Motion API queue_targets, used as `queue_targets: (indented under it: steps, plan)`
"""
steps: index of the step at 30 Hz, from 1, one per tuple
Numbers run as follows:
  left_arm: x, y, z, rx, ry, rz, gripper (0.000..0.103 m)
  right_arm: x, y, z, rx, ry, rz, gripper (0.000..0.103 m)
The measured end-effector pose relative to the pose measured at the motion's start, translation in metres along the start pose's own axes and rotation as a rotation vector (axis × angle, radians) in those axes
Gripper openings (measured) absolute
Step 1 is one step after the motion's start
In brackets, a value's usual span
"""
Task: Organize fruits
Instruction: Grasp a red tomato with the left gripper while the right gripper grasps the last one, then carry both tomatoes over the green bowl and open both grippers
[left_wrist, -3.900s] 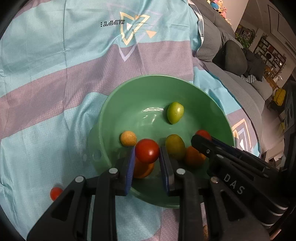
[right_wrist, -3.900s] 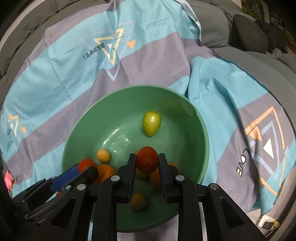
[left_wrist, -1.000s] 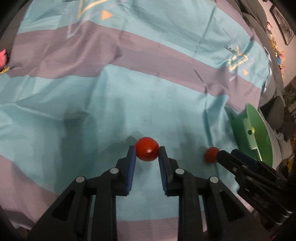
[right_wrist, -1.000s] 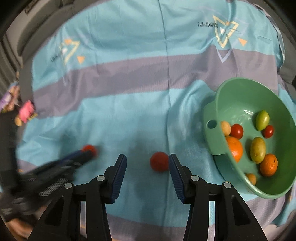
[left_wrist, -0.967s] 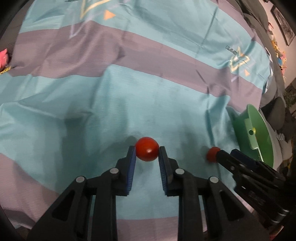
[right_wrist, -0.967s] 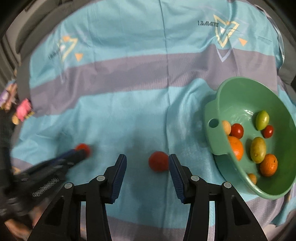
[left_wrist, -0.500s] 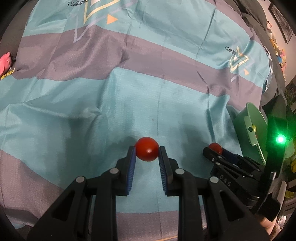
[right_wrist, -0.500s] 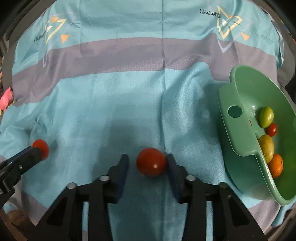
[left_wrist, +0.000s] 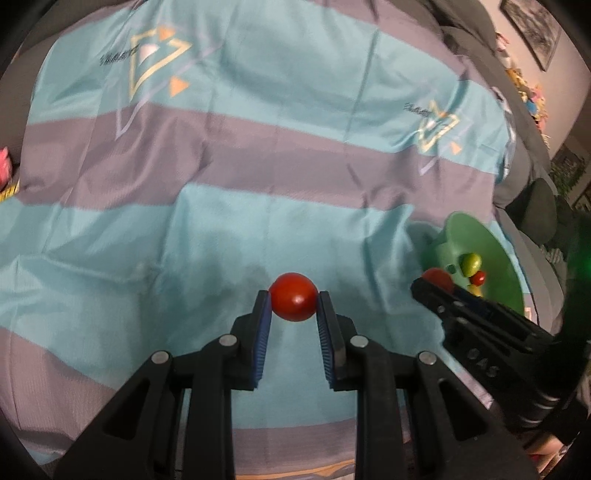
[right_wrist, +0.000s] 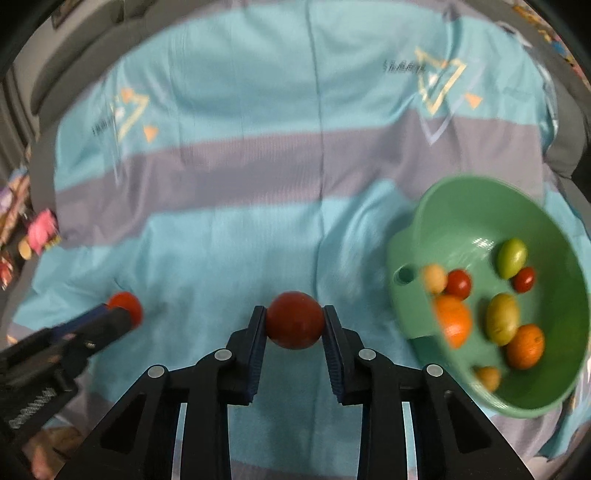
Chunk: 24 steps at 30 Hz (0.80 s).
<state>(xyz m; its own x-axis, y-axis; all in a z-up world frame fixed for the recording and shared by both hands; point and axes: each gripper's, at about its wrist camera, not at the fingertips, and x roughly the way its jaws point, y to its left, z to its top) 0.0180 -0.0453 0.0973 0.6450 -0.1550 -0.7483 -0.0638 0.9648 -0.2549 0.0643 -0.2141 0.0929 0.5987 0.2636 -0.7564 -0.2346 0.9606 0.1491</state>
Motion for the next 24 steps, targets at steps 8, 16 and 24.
queue_targets:
  steps: [8, 16, 24]
  plan:
    - [-0.007, -0.045, 0.013, 0.087, -0.042, -0.076, 0.024, -0.054, -0.036, 0.007, 0.092, -0.159, -0.006, 0.032]
    - [0.000, -0.094, 0.022, 0.176, -0.055, -0.138, 0.024, -0.079, -0.085, 0.005, 0.222, -0.240, -0.090, 0.032]
    - [0.020, -0.138, 0.025, 0.272, -0.037, -0.185, 0.024, -0.078, -0.127, -0.004, 0.336, -0.240, -0.120, 0.032]
